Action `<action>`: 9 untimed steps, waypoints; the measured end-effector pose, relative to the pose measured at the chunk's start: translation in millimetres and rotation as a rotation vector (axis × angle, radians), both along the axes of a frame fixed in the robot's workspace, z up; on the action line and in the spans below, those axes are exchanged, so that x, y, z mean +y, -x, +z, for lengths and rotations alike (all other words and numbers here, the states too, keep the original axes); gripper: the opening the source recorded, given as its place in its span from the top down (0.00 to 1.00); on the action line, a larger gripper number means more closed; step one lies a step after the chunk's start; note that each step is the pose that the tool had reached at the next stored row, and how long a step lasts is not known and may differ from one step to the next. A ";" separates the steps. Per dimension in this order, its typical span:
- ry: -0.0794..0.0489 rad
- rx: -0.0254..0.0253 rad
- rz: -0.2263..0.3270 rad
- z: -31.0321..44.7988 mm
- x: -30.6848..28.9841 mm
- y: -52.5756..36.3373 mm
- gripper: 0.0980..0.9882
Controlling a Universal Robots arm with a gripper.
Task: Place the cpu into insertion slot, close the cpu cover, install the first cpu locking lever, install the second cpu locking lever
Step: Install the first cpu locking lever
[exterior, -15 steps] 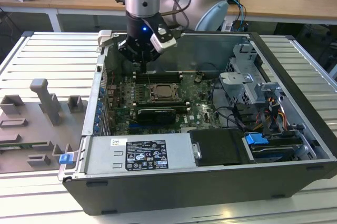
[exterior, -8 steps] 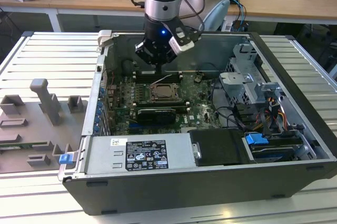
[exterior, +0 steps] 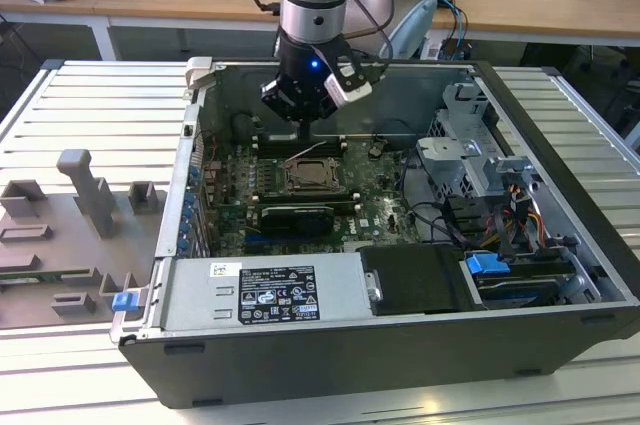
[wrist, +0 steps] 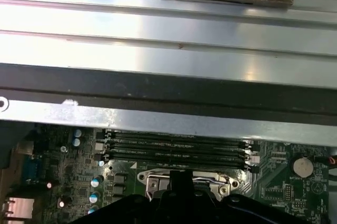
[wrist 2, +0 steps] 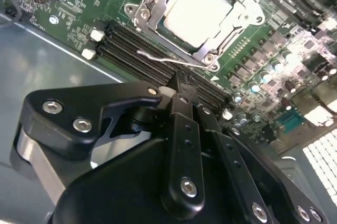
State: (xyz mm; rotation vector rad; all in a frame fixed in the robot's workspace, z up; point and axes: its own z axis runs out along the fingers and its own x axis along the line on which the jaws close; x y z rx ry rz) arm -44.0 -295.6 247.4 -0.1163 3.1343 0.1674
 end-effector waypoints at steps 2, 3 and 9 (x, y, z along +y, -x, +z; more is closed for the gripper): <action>0.000 -0.0049 0.000 -2.5 -0.1 -0.1 0.99; 0.000 -0.0051 0.000 -3.9 0.0 -0.5 0.99; -0.004 -0.0051 0.000 -16.9 2.7 -10.4 0.99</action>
